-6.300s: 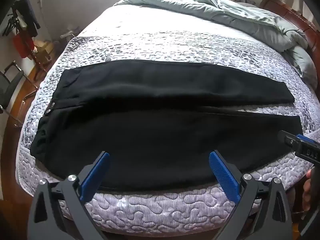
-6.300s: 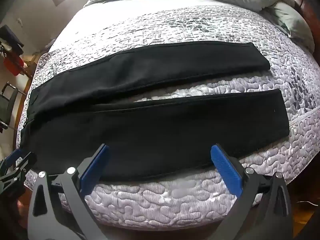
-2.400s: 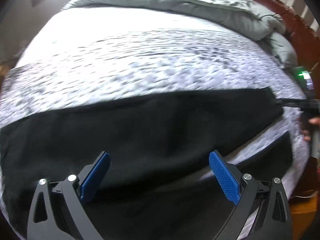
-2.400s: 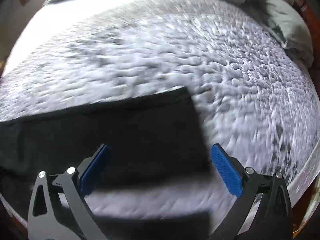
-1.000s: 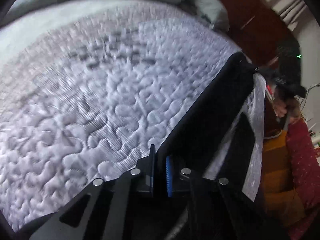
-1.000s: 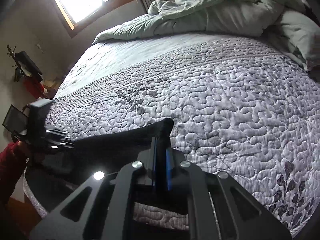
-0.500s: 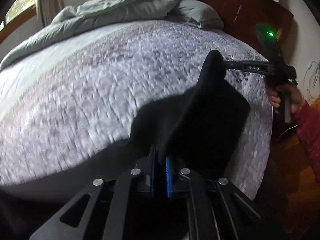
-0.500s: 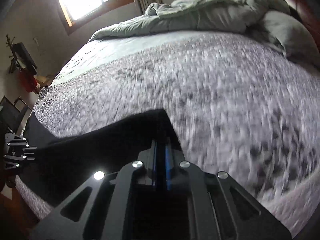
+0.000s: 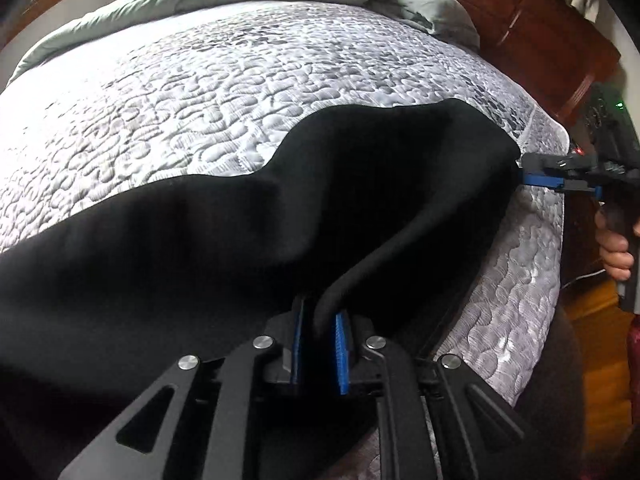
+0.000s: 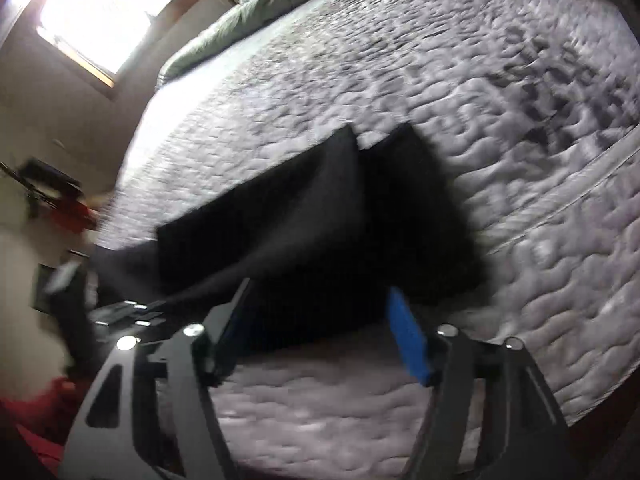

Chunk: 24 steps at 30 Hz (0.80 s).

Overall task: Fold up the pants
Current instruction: 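Lift the held leg ends and fold them over toward the waistband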

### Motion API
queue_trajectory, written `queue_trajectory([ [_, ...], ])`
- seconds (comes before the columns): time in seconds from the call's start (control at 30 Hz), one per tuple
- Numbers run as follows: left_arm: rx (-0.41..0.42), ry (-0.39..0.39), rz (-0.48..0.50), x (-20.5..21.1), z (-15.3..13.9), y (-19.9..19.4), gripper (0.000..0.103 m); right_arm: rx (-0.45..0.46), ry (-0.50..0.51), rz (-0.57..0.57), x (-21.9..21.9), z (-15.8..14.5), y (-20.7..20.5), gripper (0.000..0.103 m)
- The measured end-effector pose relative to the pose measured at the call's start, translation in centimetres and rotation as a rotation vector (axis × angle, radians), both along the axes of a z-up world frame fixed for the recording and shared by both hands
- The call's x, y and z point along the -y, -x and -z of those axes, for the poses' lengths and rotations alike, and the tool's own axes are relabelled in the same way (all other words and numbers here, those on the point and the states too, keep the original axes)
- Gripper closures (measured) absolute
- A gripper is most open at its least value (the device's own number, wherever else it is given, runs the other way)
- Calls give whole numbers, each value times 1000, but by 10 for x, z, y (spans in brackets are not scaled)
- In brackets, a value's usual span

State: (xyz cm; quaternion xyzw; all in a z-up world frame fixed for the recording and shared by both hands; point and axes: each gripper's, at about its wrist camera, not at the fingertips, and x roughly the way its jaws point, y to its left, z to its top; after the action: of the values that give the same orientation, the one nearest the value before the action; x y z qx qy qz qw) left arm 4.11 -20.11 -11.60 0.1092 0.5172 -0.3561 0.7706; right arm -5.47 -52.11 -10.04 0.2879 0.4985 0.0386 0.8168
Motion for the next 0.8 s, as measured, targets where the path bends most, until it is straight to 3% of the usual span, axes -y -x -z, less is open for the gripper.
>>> queue_trajectory([
  [0.13, -9, 2, -18, -1, -2, 0, 88, -35, -48, 29, -5, 3, -19, 30],
  [0.2, -16, 4, -25, -1, -3, -2, 88, -76, -62, 57, -4, 10, -31, 36],
  [0.27, -23, 5, -31, -2, -4, -4, 88, -106, -99, 84, -1, 21, -40, 89],
  [0.3, -25, 5, -34, -2, -4, -5, 88, -104, -151, 94, 1, 26, -43, 95],
  [0.4, -28, 6, -35, -1, -10, -6, 87, -92, -174, 110, 1, 25, -43, 98],
  [0.6, 37, 59, -12, 1, -48, 10, 86, 38, -115, 113, 3, -25, -17, 99],
  [0.7, 3, 55, -2, 9, -42, 13, 85, -6, -92, 134, 14, -13, -17, 99],
  [0.8, -34, -7, -3, 18, -12, 14, 85, -102, -82, 156, 18, 24, -19, 98],
])
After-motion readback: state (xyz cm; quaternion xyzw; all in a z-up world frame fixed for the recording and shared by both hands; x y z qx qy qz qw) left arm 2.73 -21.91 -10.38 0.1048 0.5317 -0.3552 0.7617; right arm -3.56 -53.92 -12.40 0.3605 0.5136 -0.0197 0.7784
